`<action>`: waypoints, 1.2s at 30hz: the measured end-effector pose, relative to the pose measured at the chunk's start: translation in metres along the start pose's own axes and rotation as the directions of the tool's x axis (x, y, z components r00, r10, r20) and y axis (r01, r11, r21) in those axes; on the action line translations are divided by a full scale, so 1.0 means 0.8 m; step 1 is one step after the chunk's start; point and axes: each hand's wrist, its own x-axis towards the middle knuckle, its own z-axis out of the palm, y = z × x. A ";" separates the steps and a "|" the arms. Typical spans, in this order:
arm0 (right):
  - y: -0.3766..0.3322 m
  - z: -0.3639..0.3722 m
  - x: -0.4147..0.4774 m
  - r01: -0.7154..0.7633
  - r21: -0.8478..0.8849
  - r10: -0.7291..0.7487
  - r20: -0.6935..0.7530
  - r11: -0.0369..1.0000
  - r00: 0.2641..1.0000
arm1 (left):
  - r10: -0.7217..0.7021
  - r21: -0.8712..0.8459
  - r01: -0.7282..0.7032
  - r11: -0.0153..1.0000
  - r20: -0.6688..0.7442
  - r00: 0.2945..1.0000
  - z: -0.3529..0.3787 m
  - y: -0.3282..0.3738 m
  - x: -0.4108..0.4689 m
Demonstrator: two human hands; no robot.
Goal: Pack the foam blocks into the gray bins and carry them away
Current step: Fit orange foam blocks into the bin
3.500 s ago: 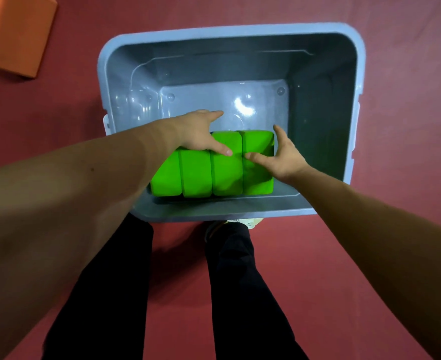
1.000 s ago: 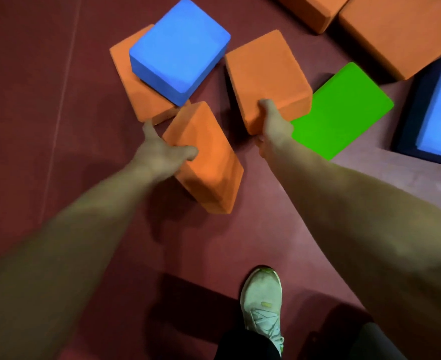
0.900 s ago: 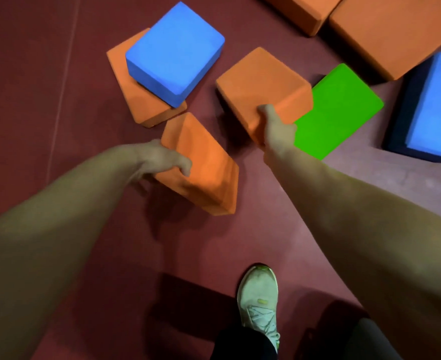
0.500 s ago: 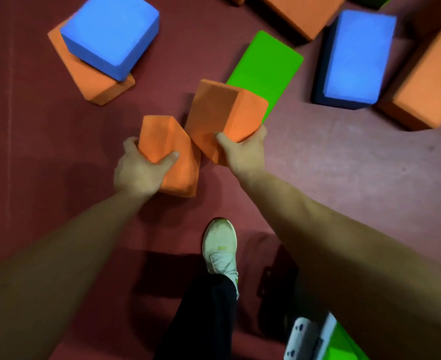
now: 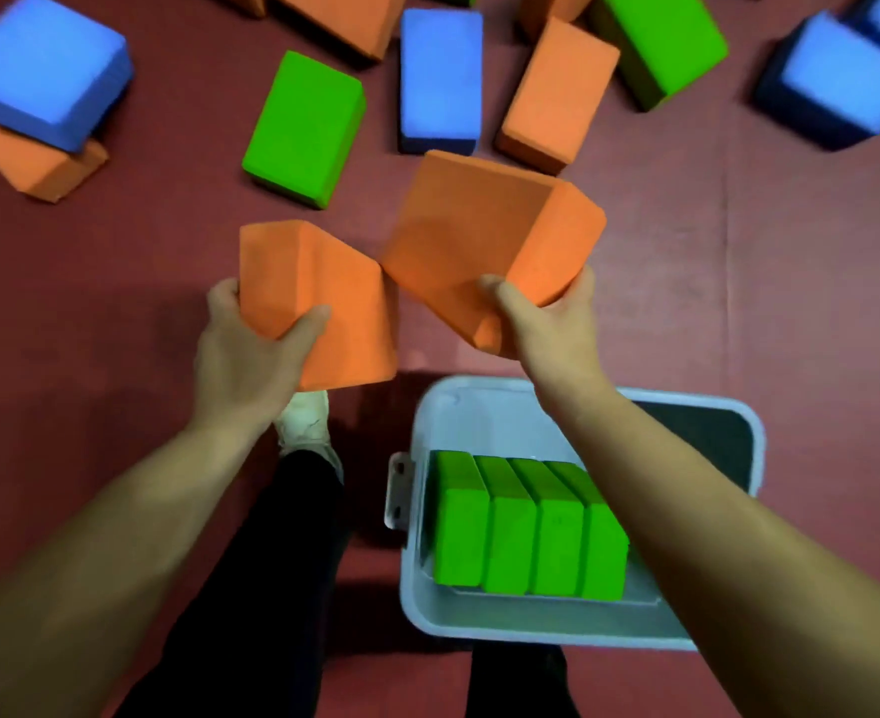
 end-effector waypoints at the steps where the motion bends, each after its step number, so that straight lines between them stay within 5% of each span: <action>1: 0.001 -0.034 -0.017 0.005 0.010 -0.005 -0.007 1.000 1.000 | 0.032 -0.001 -0.032 0.999 0.003 0.999 0.007 0.013 -0.028; 8: 0.027 -0.209 -0.115 0.027 -0.014 -0.027 0.033 1.000 0.999 | 0.128 0.040 -0.126 0.991 -0.042 0.991 0.048 0.059 -0.187; 14: 0.088 -0.294 -0.165 -0.061 -0.034 0.063 0.041 0.998 0.997 | 0.075 -0.053 -0.073 0.996 0.030 0.997 0.096 0.057 -0.274; 36: 0.199 -0.260 -0.181 -0.027 -0.151 0.040 0.089 0.988 0.995 | -0.081 -0.190 0.122 0.974 0.211 0.974 0.156 -0.034 -0.324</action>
